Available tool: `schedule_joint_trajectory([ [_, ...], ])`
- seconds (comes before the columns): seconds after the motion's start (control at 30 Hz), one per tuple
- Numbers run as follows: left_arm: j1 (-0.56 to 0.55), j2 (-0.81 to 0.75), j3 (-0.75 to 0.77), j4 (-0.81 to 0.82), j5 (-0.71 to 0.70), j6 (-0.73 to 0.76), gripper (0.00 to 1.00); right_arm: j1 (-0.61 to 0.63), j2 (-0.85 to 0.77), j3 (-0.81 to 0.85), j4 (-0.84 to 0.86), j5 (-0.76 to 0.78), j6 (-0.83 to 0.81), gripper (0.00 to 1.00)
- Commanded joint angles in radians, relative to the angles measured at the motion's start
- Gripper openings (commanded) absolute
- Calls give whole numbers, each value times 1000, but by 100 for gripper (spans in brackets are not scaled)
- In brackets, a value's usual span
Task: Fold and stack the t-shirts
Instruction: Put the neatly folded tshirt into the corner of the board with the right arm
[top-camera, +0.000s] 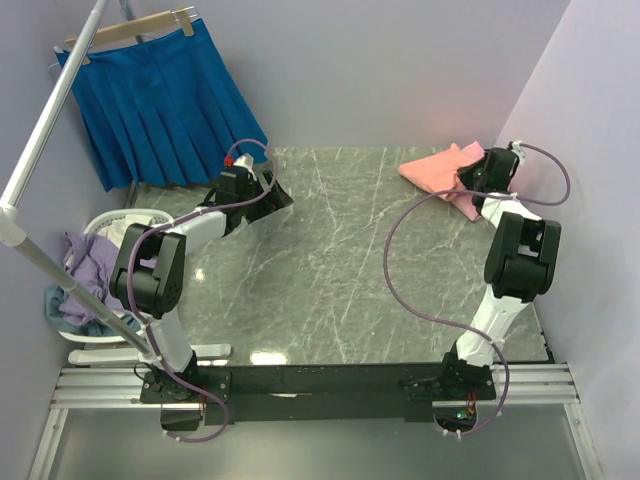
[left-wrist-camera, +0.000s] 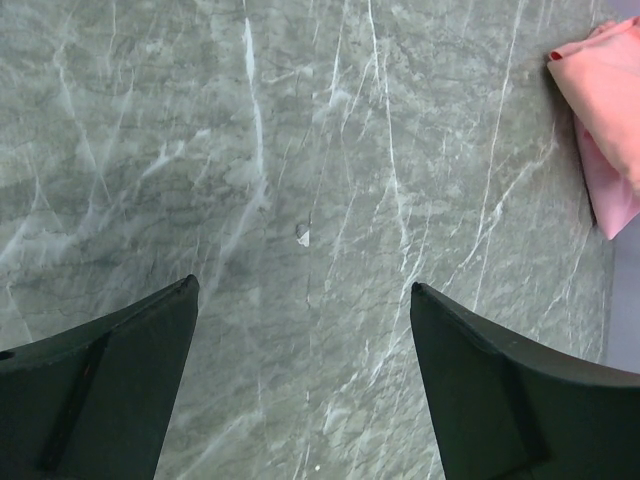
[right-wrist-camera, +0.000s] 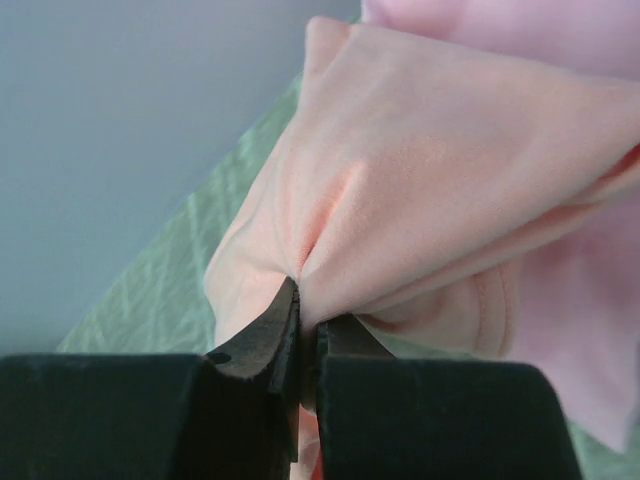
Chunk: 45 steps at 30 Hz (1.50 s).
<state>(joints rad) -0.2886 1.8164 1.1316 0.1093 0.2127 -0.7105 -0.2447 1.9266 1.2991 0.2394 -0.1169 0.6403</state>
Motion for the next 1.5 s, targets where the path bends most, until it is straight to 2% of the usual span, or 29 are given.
schedule_joint_trajectory([
  [0.0, -4, -23, 28, 4, 20, 17, 92, -40, -5, 55, 49, 100, -53, 0],
  [0.17, -4, -17, 31, 10, 31, 13, 92, -80, 20, 129, -66, 115, -79, 0],
  [0.4, -4, 6, 33, 12, 56, 8, 92, -103, 57, 174, -232, 241, -57, 0],
  [0.43, -4, 6, 31, 7, 56, 8, 92, -103, 48, 164, -232, 261, -51, 9],
  [0.5, -4, 0, 27, 3, 53, 14, 92, -105, 28, 109, -224, 261, -39, 54],
  [0.53, -4, -3, 22, 1, 50, 14, 92, -99, -1, 86, -216, 260, -41, 99],
  [0.7, -6, -35, 8, -25, 8, 23, 93, -64, -151, -93, -166, 252, -39, 100],
  [0.77, -7, -66, 0, -45, -53, 28, 94, -26, -202, -153, -146, 243, -45, 100],
  [0.93, -7, -167, -52, -68, -192, 39, 95, 93, -394, -290, -181, 367, -67, 100],
  [1.1, -7, -348, -151, -66, -349, 31, 97, 235, -550, -411, -120, 292, -132, 100],
  [1.17, -9, -435, -185, -57, -384, 22, 100, 313, -569, -434, -95, 251, -160, 100],
  [1.3, -20, -567, -245, -91, -470, 26, 99, 393, -578, -475, -97, 120, -218, 100],
  [1.47, -40, -692, -268, -170, -622, 75, 99, 527, -640, -540, -115, 144, -269, 100],
])
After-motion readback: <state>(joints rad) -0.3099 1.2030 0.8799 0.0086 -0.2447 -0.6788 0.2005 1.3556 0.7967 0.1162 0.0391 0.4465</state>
